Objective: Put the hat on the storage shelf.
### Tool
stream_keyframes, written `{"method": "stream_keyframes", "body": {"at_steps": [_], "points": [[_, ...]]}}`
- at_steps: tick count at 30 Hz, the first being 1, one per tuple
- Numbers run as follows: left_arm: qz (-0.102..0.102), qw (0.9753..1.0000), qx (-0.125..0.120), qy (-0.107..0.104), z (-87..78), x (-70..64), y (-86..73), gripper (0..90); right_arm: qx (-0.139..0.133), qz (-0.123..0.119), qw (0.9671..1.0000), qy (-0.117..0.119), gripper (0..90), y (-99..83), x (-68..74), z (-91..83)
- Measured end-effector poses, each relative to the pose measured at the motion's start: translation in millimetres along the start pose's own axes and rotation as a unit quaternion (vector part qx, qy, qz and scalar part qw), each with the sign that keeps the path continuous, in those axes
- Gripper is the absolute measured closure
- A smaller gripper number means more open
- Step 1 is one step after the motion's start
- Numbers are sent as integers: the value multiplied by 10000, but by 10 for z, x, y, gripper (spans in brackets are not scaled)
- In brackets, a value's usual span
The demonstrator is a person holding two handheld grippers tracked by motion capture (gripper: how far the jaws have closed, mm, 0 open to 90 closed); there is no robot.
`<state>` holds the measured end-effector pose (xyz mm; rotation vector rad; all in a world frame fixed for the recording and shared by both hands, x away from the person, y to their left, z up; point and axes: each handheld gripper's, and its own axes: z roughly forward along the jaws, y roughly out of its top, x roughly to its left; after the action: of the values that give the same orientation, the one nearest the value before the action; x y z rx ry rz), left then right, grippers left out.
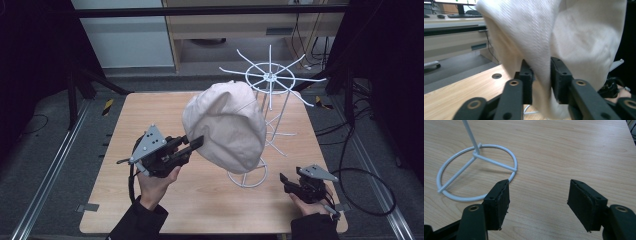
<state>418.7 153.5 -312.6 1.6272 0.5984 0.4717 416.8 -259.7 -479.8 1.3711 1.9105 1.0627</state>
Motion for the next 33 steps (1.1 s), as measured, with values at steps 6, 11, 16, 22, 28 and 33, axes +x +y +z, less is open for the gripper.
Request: {"method": "stream_keyframes", "body": {"at_steps": [6, 11, 16, 22, 28, 33], "points": [[86, 9998, 115, 169, -193, 10, -78, 594, 0, -1, 10000, -7, 338, 0, 1, 0], [27, 9990, 227, 396, -375, 83, -225, 507, -3, -5, 10000, -15, 335, -2, -7, -1], [-104, 9968, 409, 675, -541, 229, -411, 448, 4, 17, 10000, -28, 331, -4, -5, 2], [-157, 9895, 812, 1185, -675, 452, -719, 386, -2, 48, 10000, -44, 310, -9, -14, 4], [-432, 9762, 1285, 1695, -763, 726, -1095, 338, 23, 77, 9999, -81, 264, -18, -30, 23], [-716, 9633, 1652, 1990, -785, 936, -1377, 295, 75, 192, 9998, -72, 215, -30, -43, 35]]}}
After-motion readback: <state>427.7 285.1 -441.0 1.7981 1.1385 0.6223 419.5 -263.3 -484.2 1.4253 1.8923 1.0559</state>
